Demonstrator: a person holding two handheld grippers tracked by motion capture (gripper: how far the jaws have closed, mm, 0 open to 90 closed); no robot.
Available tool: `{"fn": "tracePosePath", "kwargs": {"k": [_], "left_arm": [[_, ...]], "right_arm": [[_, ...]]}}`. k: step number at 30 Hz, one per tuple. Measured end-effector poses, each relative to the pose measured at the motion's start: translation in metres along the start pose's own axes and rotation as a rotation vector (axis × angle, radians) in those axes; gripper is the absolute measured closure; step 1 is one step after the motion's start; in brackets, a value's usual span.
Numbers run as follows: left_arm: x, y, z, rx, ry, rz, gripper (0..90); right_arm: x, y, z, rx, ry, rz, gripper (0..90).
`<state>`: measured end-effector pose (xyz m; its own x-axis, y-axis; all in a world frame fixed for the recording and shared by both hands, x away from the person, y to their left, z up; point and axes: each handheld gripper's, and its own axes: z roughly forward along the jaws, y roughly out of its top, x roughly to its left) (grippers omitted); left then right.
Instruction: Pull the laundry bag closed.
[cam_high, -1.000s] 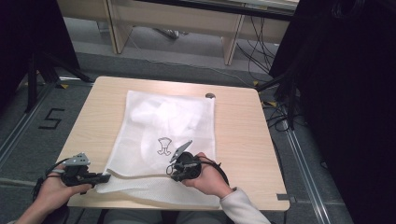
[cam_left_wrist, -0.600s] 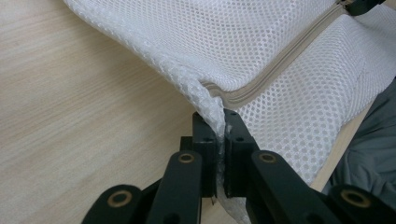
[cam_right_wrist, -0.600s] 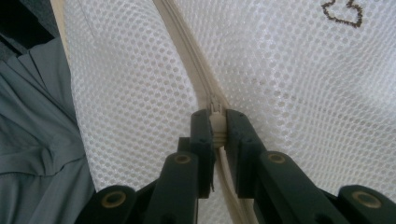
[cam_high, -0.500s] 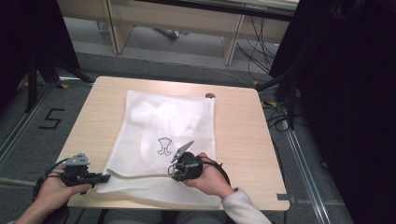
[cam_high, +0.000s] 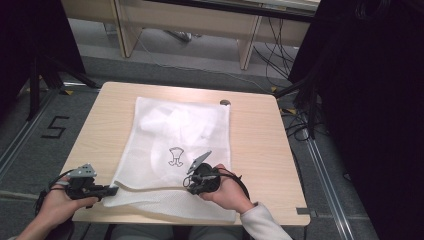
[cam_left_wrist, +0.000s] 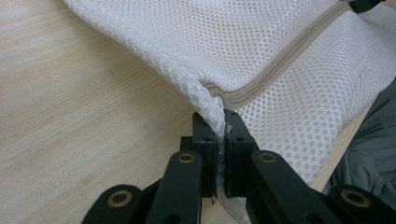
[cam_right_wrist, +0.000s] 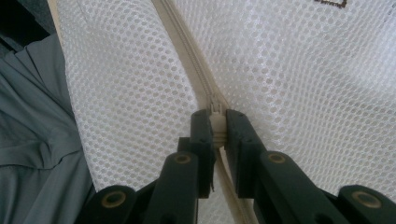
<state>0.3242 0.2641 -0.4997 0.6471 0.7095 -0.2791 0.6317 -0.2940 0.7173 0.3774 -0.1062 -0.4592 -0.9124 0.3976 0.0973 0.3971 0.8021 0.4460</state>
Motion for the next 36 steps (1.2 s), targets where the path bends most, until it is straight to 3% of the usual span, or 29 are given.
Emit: {"fn": "tracePosePath", "kwargs": {"k": [36], "left_arm": [[0.0,0.0,0.0,0.002,0.003,-0.003,84.9]], "right_arm": [[-0.005,-0.015,-0.01,0.008,-0.013,0.024,82.4]]}}
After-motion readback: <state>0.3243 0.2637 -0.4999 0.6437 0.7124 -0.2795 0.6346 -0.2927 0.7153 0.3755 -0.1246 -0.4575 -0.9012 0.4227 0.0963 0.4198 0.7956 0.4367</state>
